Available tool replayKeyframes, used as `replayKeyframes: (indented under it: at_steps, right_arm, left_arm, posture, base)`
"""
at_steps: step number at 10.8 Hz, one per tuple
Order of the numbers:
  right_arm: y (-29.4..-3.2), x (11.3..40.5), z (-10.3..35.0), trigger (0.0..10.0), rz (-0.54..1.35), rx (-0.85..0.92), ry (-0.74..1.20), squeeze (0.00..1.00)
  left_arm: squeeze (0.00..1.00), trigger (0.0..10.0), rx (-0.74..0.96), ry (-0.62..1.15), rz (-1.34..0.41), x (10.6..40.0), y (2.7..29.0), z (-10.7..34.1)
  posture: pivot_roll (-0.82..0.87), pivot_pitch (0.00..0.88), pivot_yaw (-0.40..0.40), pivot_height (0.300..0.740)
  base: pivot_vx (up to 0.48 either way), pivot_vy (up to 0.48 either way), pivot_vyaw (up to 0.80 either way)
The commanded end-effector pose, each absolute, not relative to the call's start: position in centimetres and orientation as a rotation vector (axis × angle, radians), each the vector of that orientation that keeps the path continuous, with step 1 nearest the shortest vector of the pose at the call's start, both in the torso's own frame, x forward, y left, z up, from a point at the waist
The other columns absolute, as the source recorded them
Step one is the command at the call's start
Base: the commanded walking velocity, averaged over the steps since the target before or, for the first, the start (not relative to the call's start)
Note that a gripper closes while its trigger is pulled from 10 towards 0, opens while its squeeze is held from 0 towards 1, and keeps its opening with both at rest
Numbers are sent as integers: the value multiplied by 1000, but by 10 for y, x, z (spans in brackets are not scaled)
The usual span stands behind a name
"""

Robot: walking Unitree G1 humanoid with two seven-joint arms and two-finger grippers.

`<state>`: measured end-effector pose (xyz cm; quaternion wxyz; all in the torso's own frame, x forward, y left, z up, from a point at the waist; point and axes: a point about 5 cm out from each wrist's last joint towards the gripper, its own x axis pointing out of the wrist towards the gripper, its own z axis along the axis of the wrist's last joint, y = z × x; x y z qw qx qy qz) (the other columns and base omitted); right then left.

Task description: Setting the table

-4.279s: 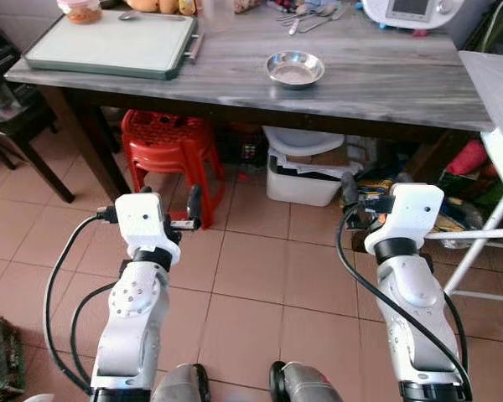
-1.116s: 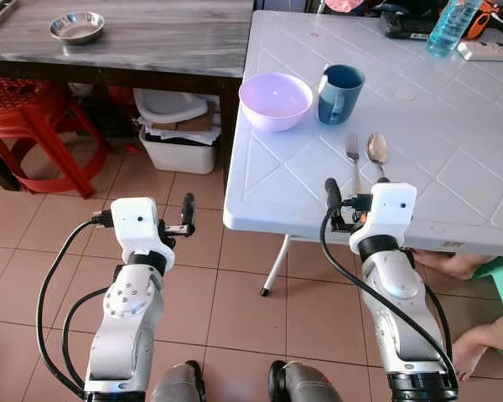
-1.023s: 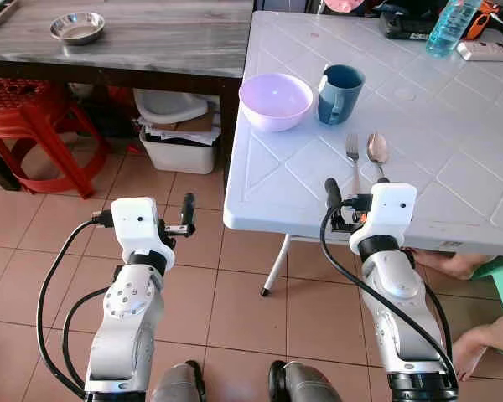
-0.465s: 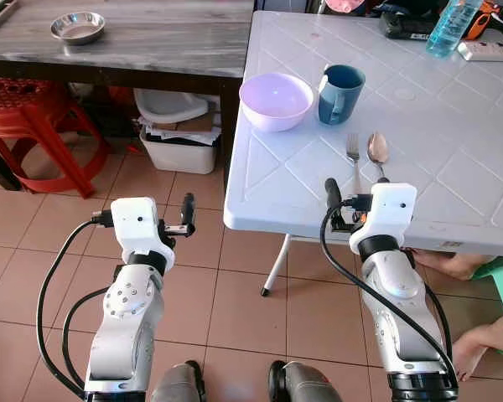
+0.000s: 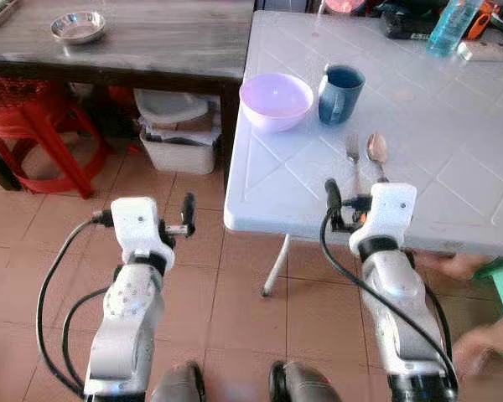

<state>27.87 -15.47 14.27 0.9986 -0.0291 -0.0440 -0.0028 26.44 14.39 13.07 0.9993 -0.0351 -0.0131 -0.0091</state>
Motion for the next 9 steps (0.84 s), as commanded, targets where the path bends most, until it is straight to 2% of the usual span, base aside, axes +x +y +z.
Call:
replayKeyframes:
  at_steps: [1, 3, 5, 9]
  right_arm:
    - [-151, 281, 168, 10000, 59, -122, -212, 0]
    - [-151, 280, 170, 10000, 66, -127, -224, 0]
    - [-151, 281, 170, 10000, 68, -126, -223, 0]
    - [-152, 281, 172, 10000, 57, -124, -232, 0]
  left_arm:
    - [0, 10000, -39, -166, 54, 268, 150, 151]
    - [0, 10000, -46, -180, 50, 269, 150, 153]
    - [0, 10000, -45, -199, 47, 270, 148, 153]
    - [0, 10000, -50, -202, 34, 270, 145, 153]
  posture:
    - [-42, 194, -24, 740]
    - [-43, 197, -24, 740]
    - [-43, 198, -26, 740]
    - [-45, 199, -27, 740]
  base:
    - [0, 0, 800]
    - [0, 0, 800]
    - [122, 0, 0]
    - [257, 0, 0]
